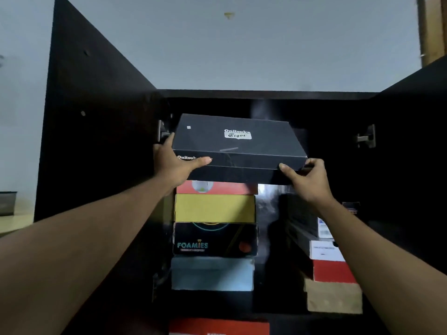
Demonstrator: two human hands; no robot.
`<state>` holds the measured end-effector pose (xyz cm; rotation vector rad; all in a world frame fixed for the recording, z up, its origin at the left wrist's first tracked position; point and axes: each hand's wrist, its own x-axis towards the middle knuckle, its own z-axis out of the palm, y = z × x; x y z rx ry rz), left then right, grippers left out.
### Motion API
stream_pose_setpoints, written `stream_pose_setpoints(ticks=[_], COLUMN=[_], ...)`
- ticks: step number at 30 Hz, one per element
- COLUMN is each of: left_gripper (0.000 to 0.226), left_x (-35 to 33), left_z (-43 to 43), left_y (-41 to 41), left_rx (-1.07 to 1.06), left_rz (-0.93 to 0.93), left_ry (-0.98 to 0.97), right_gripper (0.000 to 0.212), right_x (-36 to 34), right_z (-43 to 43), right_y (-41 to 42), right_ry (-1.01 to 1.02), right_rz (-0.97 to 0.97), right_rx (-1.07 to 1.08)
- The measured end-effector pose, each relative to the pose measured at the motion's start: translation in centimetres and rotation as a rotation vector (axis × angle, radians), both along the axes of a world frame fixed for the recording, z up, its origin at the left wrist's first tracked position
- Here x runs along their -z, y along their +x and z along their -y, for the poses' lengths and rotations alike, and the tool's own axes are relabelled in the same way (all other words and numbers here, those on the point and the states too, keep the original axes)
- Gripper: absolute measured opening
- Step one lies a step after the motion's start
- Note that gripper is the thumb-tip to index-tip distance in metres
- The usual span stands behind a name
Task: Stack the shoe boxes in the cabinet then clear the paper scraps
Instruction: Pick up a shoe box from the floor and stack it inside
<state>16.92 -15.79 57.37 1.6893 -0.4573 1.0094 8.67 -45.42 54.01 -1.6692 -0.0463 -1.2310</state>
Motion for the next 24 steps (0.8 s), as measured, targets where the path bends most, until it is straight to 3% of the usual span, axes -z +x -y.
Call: stream_pose_setpoints(ticks=[3, 7, 11, 14, 17, 19, 22, 24], left_gripper=[0.107, 0.068, 0.051, 0.059, 0.072, 0.077, 0.088, 0.093], left_x=[-1.5, -2.4, -1.1, -0.1, 0.6, 0.9, 1.1, 0.9], left_z=[1.3, 2.9, 3.2, 3.3, 3.6, 3.9, 3.8, 3.4], left_y=[3.0, 6.8, 10.2, 12.1, 13.8, 14.6, 15.8, 16.7], left_rx=[-0.022, -0.069, -0.127, -0.258, -0.396, -0.368, -0.282, -0.266], left_rz=[0.087, 0.213, 0.222, 0.298, 0.195, 0.076, -0.074, -0.141], left_ry=[-0.067, -0.211, -0.096, 0.093, 0.348, 0.441, 0.559, 0.622], right_gripper=[0.054, 0.069, 0.069, 0.077, 0.097, 0.099, 0.084, 0.095], right_x=[-1.6, -2.6, -2.5, -2.2, -2.1, -1.9, -2.0, -2.3], right_z=[-0.2, -0.8, -1.0, -1.2, -0.3, -0.5, -0.6, -0.6], right_y=[4.2, 8.8, 11.9, 13.4, 15.9, 16.4, 17.3, 18.5], right_ry=[0.054, 0.048, 0.032, -0.057, -0.139, -0.177, -0.209, -0.244], right_rz=[0.054, 0.084, 0.066, 0.013, -0.060, -0.130, -0.222, -0.288], right_rx=[-0.050, -0.144, -0.121, -0.044, -0.015, -0.004, -0.074, -0.110])
